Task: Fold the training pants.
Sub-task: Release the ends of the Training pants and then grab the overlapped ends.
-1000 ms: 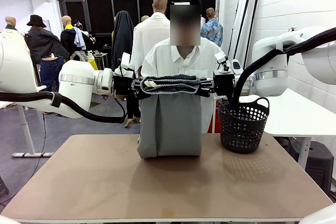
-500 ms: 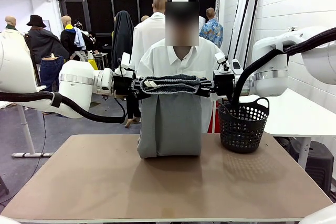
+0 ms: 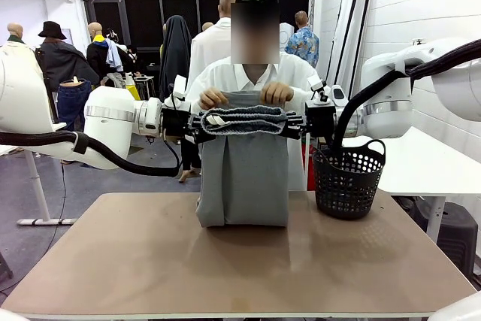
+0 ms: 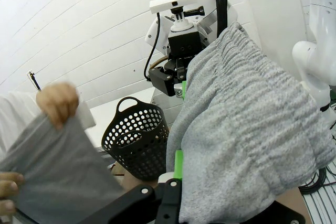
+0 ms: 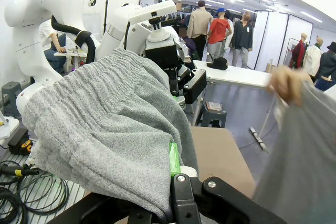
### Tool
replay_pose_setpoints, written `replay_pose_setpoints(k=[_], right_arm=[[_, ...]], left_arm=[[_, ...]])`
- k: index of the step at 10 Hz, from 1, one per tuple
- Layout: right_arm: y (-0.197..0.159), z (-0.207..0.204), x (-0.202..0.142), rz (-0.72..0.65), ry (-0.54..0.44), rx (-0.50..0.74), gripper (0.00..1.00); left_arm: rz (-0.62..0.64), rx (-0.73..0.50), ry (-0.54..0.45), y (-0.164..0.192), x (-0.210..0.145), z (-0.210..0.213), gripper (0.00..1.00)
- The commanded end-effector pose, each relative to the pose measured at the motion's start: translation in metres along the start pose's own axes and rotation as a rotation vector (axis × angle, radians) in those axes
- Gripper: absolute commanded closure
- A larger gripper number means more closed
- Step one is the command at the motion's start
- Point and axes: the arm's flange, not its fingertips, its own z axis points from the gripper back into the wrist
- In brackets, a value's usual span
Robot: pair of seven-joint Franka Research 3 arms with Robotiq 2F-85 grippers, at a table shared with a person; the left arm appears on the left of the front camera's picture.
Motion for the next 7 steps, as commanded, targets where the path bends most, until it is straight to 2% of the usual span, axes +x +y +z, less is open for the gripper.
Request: replay_pose_setpoints(k=[1, 7], right_arm=[[0.0025, -0.0006, 0.0018, 0.002, -0.004, 0.0, 1.0], [0.0025, -0.0006, 0.0018, 0.002, -0.004, 0.0, 1.0]], left_arm=[[-0.007, 0.018, -0.018, -0.003, 0.0033, 0.0013, 1.0], [-0.007, 0.018, -0.018, -0.003, 0.0033, 0.0013, 1.0]])
